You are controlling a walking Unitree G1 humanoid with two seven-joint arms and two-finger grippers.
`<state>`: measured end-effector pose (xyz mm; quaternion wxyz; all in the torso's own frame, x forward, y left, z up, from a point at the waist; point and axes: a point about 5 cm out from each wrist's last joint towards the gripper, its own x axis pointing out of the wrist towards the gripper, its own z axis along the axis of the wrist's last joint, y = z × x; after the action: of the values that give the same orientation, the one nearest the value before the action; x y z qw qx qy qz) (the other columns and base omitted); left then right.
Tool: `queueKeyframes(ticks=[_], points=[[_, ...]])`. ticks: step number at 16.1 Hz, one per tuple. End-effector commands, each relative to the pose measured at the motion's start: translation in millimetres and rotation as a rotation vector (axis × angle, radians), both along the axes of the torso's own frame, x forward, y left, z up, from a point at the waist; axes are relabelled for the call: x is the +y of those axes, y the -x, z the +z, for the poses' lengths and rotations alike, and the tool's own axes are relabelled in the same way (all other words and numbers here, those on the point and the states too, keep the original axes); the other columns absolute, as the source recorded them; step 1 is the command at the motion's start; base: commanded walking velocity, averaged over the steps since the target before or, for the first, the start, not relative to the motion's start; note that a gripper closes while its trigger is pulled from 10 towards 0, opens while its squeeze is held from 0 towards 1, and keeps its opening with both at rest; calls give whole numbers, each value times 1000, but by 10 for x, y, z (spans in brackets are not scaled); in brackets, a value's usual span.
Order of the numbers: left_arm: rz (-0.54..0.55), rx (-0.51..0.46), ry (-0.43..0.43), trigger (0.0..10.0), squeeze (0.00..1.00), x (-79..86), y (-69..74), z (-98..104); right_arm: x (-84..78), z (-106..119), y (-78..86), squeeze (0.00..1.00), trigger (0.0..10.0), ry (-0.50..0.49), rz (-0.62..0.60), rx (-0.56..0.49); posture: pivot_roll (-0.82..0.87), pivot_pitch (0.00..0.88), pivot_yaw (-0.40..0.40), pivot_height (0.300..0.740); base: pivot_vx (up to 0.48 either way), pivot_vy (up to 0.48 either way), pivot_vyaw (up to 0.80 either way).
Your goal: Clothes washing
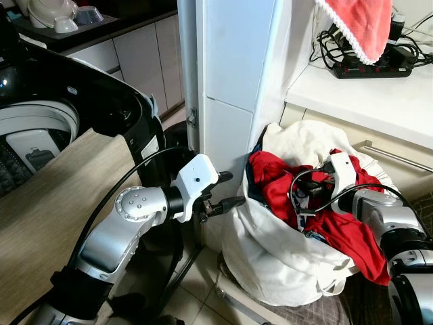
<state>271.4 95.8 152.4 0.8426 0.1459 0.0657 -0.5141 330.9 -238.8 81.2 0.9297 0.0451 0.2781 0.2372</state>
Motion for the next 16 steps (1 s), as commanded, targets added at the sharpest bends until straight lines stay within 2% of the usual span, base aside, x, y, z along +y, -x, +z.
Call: queueKeyframes(ticks=[1, 5, 6, 8, 9, 11, 13, 16], points=[[-5, -16, -10, 10000, 0, -8, 5, 21, -8, 151, -46, 0, 0, -54, 16, -50, -62, 0, 8, 740, 0, 0, 0], [18, -42, 38, 10000, 0, -28, -27, 86, -18, 481, 18, 0, 0, -247, 114, -138, -66, 0, 7, 740, 0, 0, 0], [33, -60, 75, 10000, 0, -55, -52, 138, -5, 657, 65, 0, 0, -338, 147, -188, -66, 0, 7, 740, 0, 0, 0], [56, -71, 204, 10000, 0, -156, -105, 291, 78, 996, 109, 0, 0, -477, 197, -280, -79, 0, 12, 740, 0, 0, 0], [54, -72, 235, 10000, 0, -187, -112, 332, 104, 1069, 120, 0, 0, -499, 211, -298, -81, 0, 13, 740, 0, 0, 0], [1, -40, 392, 10000, 0, -441, -111, 516, 299, 1505, 196, 0, 0, -637, 308, -394, -89, 0, 15, 740, 0, 0, 0], [-44, -35, 416, 10000, 0, -600, -85, 542, 430, 1697, 249, 0, 0, -668, 365, -430, -90, 0, 14, 740, 0, 0, 0], [-46, -19, 443, 10000, 0, -745, -108, 550, 568, 1863, 283, 0, 0, -702, 407, -453, -96, 0, 10, 740, 0, 0, 0]])
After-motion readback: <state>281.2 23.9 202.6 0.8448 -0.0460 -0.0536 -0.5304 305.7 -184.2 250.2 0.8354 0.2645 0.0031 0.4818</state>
